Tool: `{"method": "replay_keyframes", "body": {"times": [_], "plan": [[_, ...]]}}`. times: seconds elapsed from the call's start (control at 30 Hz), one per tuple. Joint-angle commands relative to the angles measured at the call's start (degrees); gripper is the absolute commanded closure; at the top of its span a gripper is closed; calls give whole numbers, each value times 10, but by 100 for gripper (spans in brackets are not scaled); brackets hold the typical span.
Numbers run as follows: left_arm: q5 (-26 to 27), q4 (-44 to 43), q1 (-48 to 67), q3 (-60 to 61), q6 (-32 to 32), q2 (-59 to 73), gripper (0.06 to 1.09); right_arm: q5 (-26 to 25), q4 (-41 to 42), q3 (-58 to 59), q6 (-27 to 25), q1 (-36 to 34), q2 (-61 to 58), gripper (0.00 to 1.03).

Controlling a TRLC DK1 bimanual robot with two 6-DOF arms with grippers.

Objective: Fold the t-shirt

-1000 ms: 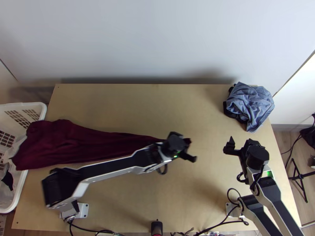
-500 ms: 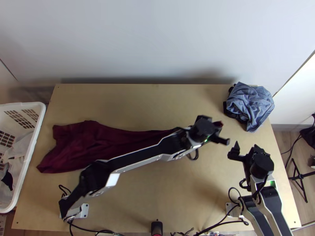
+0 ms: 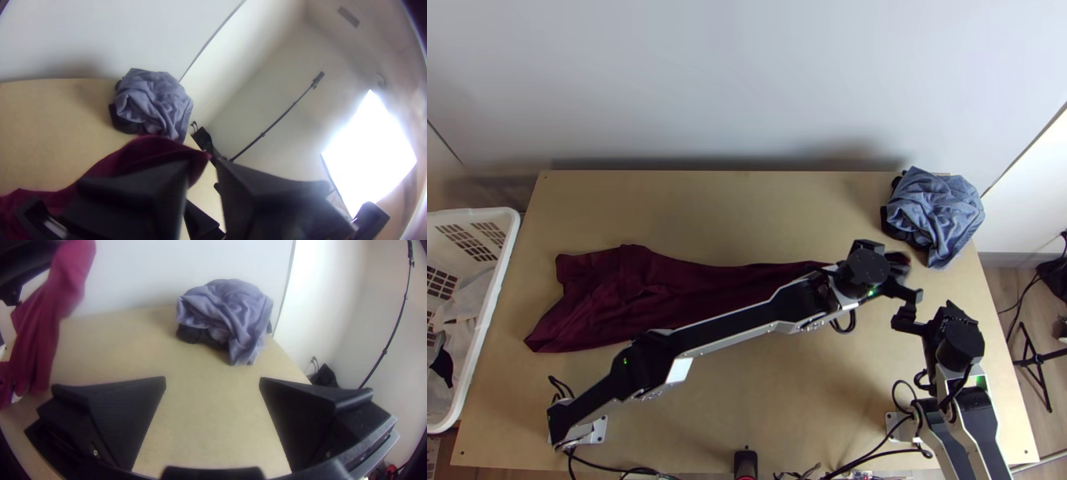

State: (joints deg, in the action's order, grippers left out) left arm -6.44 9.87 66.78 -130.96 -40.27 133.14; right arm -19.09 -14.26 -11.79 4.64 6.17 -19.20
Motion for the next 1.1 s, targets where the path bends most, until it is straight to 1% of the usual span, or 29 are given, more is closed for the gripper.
{"method": "replay_keyframes", "body": {"times": [0.0, 0.1, 0.3, 0.33, 0.4, 0.5, 0.6, 0.73, 0.83, 0.93, 1.07], "plan": [[23, 52, 4, -2, 21, -3, 10, 6, 6, 5, -1, -2, 1, 5], [49, 77, 3, 23, 49, -26, 10, 13, 12, 11, -4, -1, 0, 5], [53, 116, -1, 24, 80, -53, 10, 27, 21, 13, -8, 0, -4, 5], [63, 123, -4, 24, 85, -60, 10, 31, 24, 15, -9, 0, -7, 5], [66, 139, -9, 24, 91, -72, 10, 34, 39, 18, -17, 3, -22, 5], [66, 188, -26, 24, 108, -89, 10, 42, 65, 12, -32, 14, -57, 5], [66, 281, -64, 25, 124, -108, 10, 68, 71, -16, -39, 16, -123, 5], [66, 415, -122, 38, 158, -126, 10, 85, 85, -68, -39, 7, -255, 5], [57, 494, -162, 47, 161, -136, 10, 112, 96, -111, -35, 0, -338, 5], [38, 528, -191, 70, 178, -157, 10, 132, 101, -152, -20, -2, -400, 5], [29, 529, -219, 122, 182, -204, 10, 150, 105, -186, -3, -7, -465, 5]]}}
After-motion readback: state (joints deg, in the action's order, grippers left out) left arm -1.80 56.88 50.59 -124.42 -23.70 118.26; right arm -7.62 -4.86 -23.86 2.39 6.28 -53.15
